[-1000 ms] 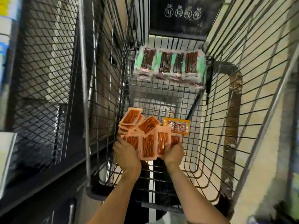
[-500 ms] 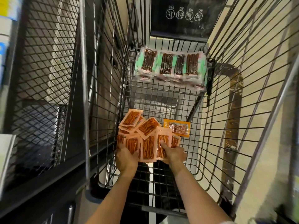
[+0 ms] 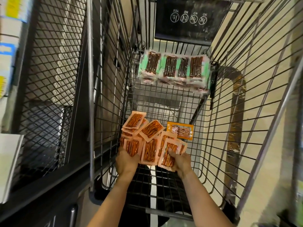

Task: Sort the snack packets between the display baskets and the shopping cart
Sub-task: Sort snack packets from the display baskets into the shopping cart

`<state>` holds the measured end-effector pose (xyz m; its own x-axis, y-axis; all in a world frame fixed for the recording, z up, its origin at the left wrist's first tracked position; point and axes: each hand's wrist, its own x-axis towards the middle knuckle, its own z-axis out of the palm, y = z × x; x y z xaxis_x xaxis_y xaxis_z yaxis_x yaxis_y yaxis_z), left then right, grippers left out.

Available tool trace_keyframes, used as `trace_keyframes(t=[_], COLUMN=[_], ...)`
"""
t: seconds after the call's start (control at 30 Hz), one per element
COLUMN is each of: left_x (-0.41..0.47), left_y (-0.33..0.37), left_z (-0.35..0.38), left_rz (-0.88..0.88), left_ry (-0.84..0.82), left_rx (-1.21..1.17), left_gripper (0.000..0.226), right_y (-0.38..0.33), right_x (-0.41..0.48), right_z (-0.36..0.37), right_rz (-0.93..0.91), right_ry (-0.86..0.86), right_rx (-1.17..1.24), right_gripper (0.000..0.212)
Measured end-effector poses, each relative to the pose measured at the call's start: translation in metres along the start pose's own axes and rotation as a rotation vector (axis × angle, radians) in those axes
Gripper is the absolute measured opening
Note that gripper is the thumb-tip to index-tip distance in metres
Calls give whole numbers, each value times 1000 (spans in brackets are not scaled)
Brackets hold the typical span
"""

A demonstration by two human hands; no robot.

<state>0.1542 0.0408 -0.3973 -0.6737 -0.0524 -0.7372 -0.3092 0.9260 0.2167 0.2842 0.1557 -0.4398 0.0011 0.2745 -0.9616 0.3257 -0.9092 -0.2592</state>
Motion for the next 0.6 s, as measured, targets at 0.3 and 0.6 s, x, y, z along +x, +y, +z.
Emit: trace_keyframes(t=[0.3,0.6], left_x=[-9,-42], left_y=[-2,2], left_z=[-23,-51], left_rz=[41,191], left_ry=[-106,-227], left_rx=[-66,-450], left_gripper=[28,28], right_y=[-17,-40], right_x=[-19,-44], right_z=[-17,-49], right_rz=[-85,-119], right_ry=[-84,-385], right_rx=[-93,-192], right_gripper=[15,48])
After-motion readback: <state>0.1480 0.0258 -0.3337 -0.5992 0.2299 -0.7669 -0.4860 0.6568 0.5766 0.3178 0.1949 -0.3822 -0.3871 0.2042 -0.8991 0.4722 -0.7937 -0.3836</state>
